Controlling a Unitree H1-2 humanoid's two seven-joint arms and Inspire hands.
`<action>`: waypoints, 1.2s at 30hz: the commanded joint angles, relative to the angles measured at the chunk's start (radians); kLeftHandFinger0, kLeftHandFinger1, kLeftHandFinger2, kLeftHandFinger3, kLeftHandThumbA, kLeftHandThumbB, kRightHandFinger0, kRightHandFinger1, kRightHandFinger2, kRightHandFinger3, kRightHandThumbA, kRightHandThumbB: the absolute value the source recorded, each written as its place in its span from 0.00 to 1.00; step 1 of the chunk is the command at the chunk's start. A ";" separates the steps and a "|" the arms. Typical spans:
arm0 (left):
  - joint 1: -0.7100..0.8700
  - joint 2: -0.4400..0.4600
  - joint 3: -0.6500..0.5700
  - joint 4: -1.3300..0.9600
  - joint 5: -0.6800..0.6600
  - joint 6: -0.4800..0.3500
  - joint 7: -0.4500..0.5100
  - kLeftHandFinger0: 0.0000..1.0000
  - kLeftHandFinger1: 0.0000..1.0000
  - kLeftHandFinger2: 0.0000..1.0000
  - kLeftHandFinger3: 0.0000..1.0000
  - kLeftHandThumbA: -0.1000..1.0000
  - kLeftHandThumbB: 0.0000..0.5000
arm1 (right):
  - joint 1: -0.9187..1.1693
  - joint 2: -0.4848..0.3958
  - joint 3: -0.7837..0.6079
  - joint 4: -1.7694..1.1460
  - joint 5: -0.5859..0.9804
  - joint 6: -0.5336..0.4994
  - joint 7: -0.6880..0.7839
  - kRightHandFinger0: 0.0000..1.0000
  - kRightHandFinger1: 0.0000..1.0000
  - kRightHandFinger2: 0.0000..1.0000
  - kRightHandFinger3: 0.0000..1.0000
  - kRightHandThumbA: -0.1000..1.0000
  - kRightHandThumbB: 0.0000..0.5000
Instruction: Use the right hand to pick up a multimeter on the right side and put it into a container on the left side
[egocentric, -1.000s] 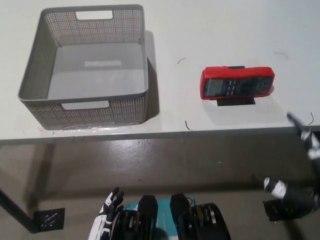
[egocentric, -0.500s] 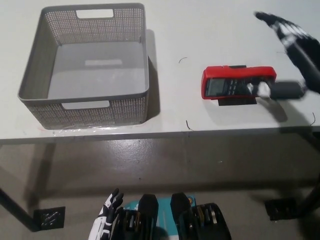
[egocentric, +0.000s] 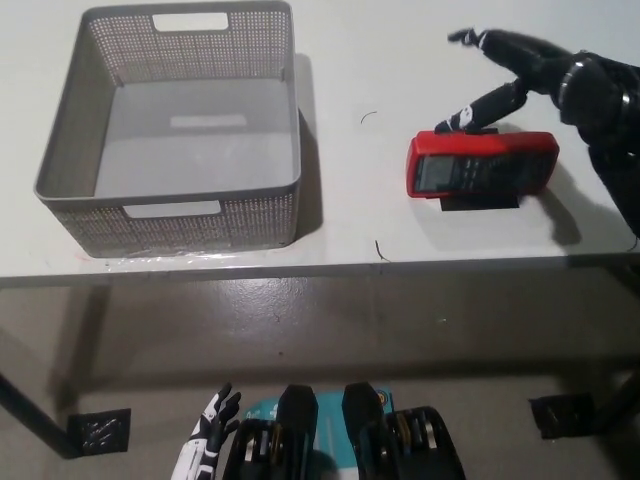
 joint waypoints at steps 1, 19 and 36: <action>0.022 0.008 -0.014 -0.014 0.014 -0.074 0.021 1.00 1.00 1.00 1.00 1.00 0.54 | -0.281 0.051 0.101 0.381 -0.056 -0.035 0.212 1.00 1.00 1.00 1.00 1.00 0.94; 0.002 0.025 -0.036 -0.005 0.022 -0.074 0.028 1.00 1.00 1.00 1.00 1.00 0.53 | -0.288 0.140 0.195 0.701 -0.052 -0.150 0.198 1.00 1.00 1.00 1.00 1.00 0.99; -0.029 0.031 -0.051 -0.003 -0.017 -0.074 -0.013 1.00 1.00 1.00 1.00 1.00 0.56 | -0.007 0.177 -0.003 0.737 0.028 -0.309 -0.499 0.00 0.22 0.46 0.50 0.00 0.30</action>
